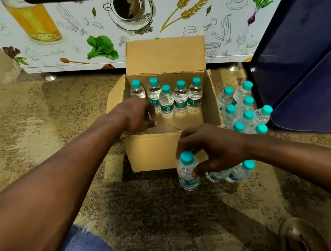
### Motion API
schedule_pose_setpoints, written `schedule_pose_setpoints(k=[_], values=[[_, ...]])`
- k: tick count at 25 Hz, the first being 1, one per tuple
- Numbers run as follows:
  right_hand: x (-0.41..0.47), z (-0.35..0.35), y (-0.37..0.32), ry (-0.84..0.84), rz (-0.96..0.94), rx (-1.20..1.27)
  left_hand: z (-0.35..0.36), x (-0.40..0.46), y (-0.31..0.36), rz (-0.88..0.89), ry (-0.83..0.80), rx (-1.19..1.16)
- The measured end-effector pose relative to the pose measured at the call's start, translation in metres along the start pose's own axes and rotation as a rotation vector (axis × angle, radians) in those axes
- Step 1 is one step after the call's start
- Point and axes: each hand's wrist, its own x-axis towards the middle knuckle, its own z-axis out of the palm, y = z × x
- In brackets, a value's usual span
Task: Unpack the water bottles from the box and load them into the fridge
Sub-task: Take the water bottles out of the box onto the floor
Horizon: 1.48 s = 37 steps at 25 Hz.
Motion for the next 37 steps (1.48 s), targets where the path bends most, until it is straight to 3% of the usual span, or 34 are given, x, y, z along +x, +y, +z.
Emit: schedule_pose_setpoints(k=[5,12,20,24,26,30,32,37], values=[[0.008,0.023,0.013,-0.074,0.002,-0.566,0.008,0.001,-0.004,-0.005,-0.108,0.043],[0.011,0.046,0.029,-0.118,0.075,-0.781,0.011,0.006,0.003,0.022,-0.116,0.06],[0.014,0.043,0.03,-0.156,0.067,-0.768,0.013,0.01,0.004,0.045,-0.096,0.068],[0.013,0.027,0.023,-0.173,0.096,-0.595,0.012,0.01,0.004,0.038,-0.09,0.055],[0.015,0.012,0.016,-0.085,0.114,-0.479,0.012,0.01,0.003,0.029,-0.077,0.058],[0.046,-0.018,0.029,0.321,0.175,-0.355,0.012,0.01,-0.002,0.005,0.011,0.101],[0.07,-0.033,0.046,0.443,0.263,-0.343,0.011,0.009,-0.004,-0.001,0.05,0.114],[0.133,-0.048,0.087,0.39,0.428,-0.414,0.008,0.006,-0.005,0.017,0.079,0.121]])
